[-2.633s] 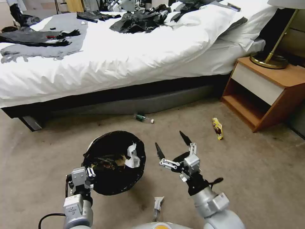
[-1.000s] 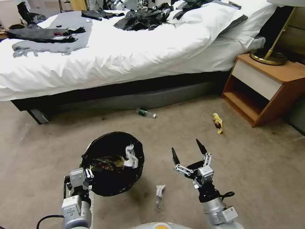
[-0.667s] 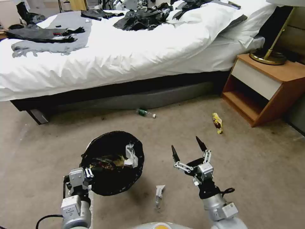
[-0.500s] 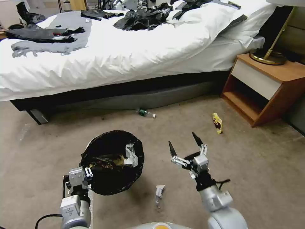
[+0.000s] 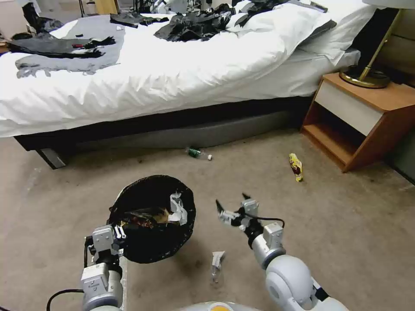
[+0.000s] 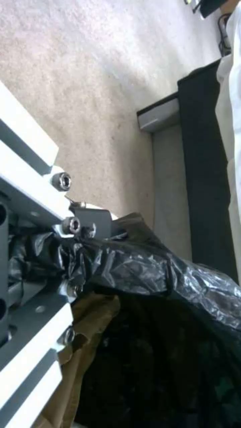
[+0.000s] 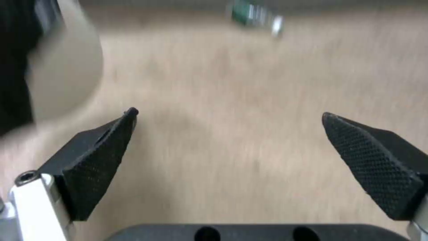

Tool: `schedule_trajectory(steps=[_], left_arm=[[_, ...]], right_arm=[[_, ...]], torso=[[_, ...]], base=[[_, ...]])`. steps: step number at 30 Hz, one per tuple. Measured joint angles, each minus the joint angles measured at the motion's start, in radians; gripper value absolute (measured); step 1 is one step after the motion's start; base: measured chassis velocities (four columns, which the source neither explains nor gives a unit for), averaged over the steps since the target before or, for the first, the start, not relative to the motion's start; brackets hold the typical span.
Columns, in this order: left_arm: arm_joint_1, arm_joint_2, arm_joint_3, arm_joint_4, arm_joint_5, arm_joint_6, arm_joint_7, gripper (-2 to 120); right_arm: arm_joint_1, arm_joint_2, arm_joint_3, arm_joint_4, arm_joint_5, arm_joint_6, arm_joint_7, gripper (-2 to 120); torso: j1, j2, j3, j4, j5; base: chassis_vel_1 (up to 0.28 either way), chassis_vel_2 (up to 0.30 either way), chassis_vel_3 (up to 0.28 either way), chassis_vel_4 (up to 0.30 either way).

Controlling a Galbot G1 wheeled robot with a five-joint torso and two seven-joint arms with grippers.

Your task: Pick up the trash bin, then pick up the garbage from the floor and place it into the trash bin.

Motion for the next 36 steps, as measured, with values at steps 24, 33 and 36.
schedule_trajectory(steps=[24, 33, 36], left_arm=[[-0.003, -0.007, 0.011, 0.028, 0.012, 0.0, -0.002, 0], [-0.002, -0.014, 0.019, 0.031, 0.023, -0.001, -0.003, 0], [-0.001, -0.015, 0.019, 0.031, 0.023, -0.001, -0.003, 0]], right_arm=[[0.184, 0.016, -0.154, -0.235, 0.265, -0.307, 0.024, 100], [0.214, 0.093, -0.168, -0.323, 0.267, -0.324, 0.014, 100], [0.215, 0.1, -0.168, -0.334, 0.263, -0.324, 0.012, 100]], torso=[[0.0, 0.0, 0.0, 0.0, -0.0002], [0.0, 0.0, 0.0, 0.0001, -0.0001], [0.0, 0.0, 0.0, 0.0001, -0.0001]], base=[[0.0, 0.0, 0.0, 0.0], [0.0, 0.0, 0.0, 0.0], [0.0, 0.0, 0.0, 0.0]])
